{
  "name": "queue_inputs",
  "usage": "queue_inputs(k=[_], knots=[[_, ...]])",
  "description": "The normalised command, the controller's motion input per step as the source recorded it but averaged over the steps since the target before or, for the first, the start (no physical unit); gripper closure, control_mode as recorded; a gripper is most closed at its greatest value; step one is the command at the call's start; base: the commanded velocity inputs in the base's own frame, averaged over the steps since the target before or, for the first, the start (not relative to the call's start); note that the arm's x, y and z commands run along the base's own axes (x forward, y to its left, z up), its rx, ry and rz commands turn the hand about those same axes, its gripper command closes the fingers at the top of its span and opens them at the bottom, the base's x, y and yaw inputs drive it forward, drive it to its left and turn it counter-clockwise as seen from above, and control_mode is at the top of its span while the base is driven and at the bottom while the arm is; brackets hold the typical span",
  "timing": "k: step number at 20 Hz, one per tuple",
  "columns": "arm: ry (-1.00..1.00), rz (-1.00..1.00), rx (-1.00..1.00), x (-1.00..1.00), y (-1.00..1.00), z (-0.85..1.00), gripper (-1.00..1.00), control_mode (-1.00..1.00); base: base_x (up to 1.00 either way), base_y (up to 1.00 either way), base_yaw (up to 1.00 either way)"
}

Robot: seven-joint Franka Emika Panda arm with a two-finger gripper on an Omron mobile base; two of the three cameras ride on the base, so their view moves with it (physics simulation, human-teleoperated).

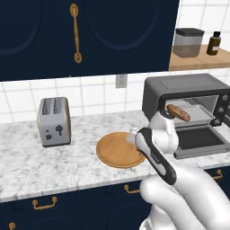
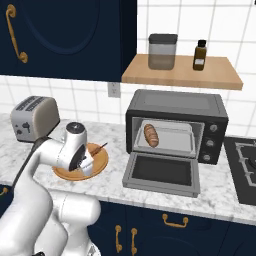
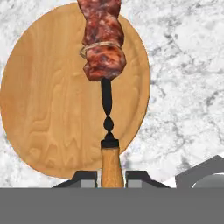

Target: Pick up the kebab skewer and baguette bread, and place them inside the toaster oven. Close the toaster oven door and start by setting the timer.

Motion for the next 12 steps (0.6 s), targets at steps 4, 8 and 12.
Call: queue_inputs(k=[4, 8, 12], knots=[[-0.02, 0.34, 0.00, -0.84, -0.95, 0.86, 1.00, -1.00, 0.00, 0.00, 0.00], [0.00, 0.28, 0.00, -0.36, -1.00, 0.70, 1.00, -1.00, 0.00, 0.00, 0.00], [0.07, 0.15, -0.04, 0.00, -1.00, 0.76, 1.00, -1.00, 0.00, 0.00, 0.00]])
